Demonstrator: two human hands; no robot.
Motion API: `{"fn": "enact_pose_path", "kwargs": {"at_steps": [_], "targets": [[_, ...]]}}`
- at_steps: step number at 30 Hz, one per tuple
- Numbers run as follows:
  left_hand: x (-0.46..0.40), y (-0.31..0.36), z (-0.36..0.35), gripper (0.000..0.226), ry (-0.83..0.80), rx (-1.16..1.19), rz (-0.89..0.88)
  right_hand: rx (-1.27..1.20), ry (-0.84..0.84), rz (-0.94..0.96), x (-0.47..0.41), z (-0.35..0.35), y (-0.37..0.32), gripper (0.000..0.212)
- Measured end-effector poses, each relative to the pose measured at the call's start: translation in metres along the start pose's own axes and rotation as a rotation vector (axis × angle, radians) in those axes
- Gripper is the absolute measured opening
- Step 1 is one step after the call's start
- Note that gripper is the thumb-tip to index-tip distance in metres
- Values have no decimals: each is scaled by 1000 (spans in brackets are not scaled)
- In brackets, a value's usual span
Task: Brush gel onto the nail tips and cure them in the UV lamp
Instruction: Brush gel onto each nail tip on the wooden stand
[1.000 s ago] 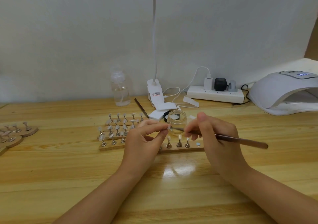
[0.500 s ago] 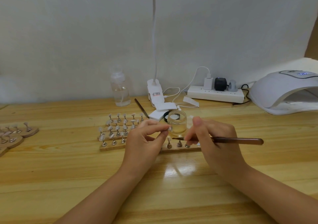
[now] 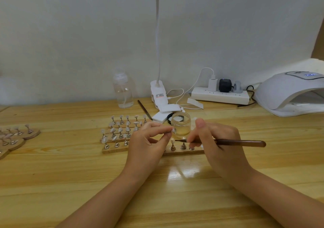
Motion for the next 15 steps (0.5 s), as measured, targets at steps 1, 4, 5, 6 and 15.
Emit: {"fn": "enact_pose_path", "kwargs": {"at_steps": [1,4,5,6,15], "targets": [[0,0,0,34,0,-2,-1,-6,4,-1,0,0,0,47],[0,0,0,33,2,11,-1,36,16,67,-2,-1,-3,43],[0,0,0,32,1,18,2,37,11,62,-2,-1,-2,42],[0,0,0,31,-2,24,4,26,5,39,-1,-1,-1,43],[0,0,0,32,0,9,10,-2,16,-37,0,0,-1,45]]}}
Point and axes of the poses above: each hand's wrist, its own x-axis away from the middle knuckle, its own z-axis out of the back of the hand, y = z × x, the point moved 2 cm from there along -x, towards the middle knuckle, and after that the axes turned 14 degrees about y, right-handed, at the moved point
